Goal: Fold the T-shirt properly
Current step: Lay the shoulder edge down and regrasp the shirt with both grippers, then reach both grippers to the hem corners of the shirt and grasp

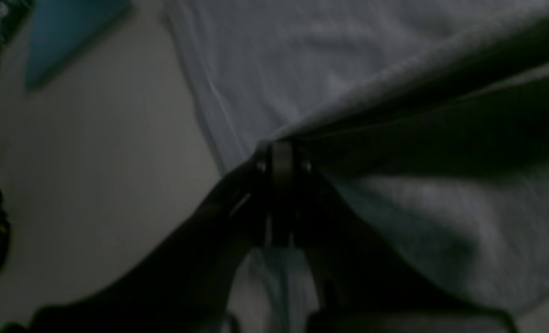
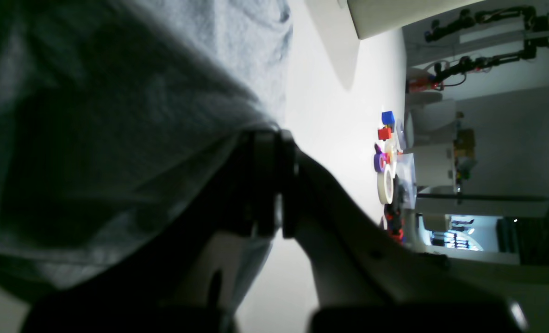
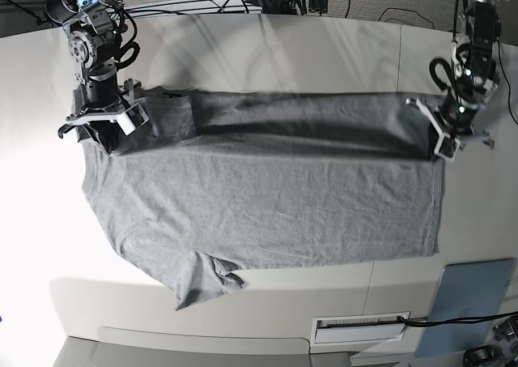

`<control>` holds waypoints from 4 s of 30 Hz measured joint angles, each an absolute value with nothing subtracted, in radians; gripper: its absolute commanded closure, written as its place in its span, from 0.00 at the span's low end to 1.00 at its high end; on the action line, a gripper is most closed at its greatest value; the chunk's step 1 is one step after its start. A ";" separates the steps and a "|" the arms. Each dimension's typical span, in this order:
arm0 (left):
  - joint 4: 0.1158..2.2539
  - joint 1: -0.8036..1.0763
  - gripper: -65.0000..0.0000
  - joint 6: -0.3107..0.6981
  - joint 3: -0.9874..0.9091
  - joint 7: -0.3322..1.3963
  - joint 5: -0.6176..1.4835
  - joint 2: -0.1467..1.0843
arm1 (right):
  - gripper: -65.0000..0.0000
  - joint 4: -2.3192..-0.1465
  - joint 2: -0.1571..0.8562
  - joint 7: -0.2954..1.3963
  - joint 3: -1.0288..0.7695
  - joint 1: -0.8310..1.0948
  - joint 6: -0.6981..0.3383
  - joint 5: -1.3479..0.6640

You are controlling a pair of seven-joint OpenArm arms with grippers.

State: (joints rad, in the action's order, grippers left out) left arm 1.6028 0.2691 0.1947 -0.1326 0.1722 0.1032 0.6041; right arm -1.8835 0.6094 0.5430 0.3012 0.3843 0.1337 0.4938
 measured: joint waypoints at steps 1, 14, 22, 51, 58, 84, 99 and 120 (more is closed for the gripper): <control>1.603 0.257 1.00 0.194 -0.133 0.171 0.103 0.604 | 1.00 -1.883 0.609 0.546 0.301 0.384 0.134 0.487; 1.518 0.254 1.00 0.250 -0.133 0.125 0.103 0.604 | 0.90 -1.883 0.609 0.546 0.301 0.384 0.132 0.417; 1.511 0.243 0.55 0.250 -0.133 0.104 0.170 0.604 | 0.67 -1.883 0.609 0.550 0.301 0.384 0.134 0.417; 1.443 0.358 1.00 0.237 -0.140 0.199 0.502 0.471 | 1.00 -1.623 0.482 0.514 0.163 0.441 0.168 0.218; 1.489 0.486 1.00 0.259 -0.148 0.147 0.496 0.511 | 1.00 -1.637 0.485 0.498 0.159 0.538 0.228 0.265; 1.607 0.771 1.00 0.446 -0.284 0.147 0.386 0.515 | 1.00 -1.868 0.485 0.593 0.033 0.919 0.263 0.314; 1.796 0.763 0.60 0.443 -0.434 0.289 0.420 0.505 | 1.00 -2.031 0.485 0.568 0.032 0.868 0.286 0.401; 1.482 0.106 0.45 0.339 -0.434 0.569 0.519 0.477 | 0.70 -2.029 0.467 0.616 0.033 0.478 0.126 0.105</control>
